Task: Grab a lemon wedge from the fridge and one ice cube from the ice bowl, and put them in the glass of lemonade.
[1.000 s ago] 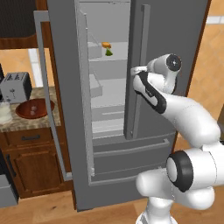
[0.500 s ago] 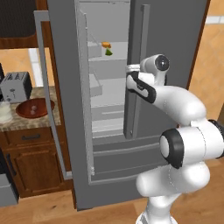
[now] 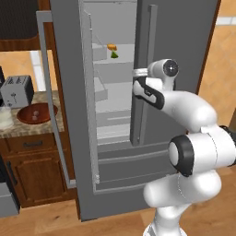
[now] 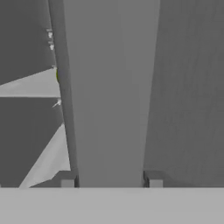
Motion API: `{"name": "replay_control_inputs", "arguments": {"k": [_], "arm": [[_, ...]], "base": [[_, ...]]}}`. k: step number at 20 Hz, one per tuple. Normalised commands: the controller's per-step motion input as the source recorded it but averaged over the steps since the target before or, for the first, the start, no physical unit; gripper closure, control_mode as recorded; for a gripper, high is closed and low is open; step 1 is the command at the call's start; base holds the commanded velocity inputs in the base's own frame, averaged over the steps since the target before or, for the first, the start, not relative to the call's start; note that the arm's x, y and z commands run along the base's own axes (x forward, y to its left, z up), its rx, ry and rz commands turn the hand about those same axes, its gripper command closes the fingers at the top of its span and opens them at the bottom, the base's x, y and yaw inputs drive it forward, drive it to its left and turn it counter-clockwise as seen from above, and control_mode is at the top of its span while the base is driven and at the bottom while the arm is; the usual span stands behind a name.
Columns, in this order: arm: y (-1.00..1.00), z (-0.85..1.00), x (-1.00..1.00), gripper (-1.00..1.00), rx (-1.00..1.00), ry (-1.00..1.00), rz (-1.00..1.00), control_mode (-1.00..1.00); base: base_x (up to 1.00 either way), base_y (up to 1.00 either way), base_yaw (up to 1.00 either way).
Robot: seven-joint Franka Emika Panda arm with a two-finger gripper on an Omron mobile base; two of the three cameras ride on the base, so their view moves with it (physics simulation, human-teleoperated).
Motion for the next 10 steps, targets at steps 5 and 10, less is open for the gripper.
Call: {"name": "replay_control_inputs", "arguments": {"k": [5, 10], "arm": [[-0.59, 0.26, -0.92, 1.0, 0.01, 0.09, 0.0, -1.0], [-0.91, 0.35, -1.0, 1.0, 0.07, 0.1, -0.02, -1.0]], "base": [[0.0, 0.0, 0.0], [0.0, 0.0, 0.0]]}}
